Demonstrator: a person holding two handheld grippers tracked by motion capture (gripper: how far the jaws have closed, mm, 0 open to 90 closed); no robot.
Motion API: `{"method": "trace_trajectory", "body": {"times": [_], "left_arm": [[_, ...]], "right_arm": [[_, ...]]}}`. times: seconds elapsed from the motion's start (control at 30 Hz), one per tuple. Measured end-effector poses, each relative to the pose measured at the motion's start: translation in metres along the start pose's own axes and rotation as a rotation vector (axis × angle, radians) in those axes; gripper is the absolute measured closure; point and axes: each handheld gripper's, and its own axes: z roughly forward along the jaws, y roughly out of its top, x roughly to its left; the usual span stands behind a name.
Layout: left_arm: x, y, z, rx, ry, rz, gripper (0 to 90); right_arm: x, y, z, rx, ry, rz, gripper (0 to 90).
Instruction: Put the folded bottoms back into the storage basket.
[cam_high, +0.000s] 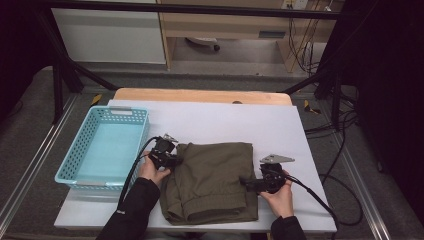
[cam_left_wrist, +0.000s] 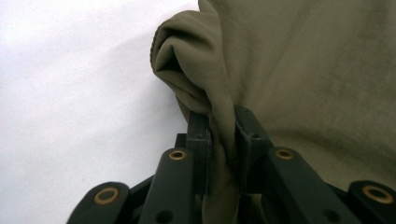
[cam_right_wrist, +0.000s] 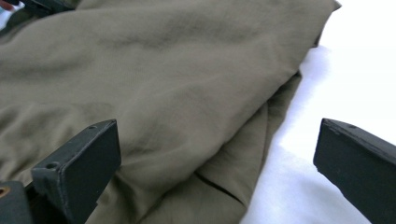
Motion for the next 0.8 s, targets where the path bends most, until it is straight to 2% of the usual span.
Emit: {"method": "trace_trajectory", "body": {"times": [0.23,0.47,0.63,0.8], "left_arm": [[0.001,0.0,0.0,-0.004,-0.005,0.002,77.4],[0.001,-0.002,0.0,-0.011,-0.01,0.011,77.3],[0.001,-0.002,0.0,-0.016,-0.008,0.015,77.1],[0.001,-0.002,0.0,-0.014,-0.005,0.018,77.1]], "right_arm": [[0.003,-0.004,0.012,0.067,-0.046,-0.013,4.8],[0.009,-0.009,0.01,0.063,-0.056,-0.039,11.2],[0.015,-0.008,0.007,0.073,-0.039,-0.037,24.1],[0.017,-0.009,0.005,0.071,-0.018,-0.027,33.2]]}}
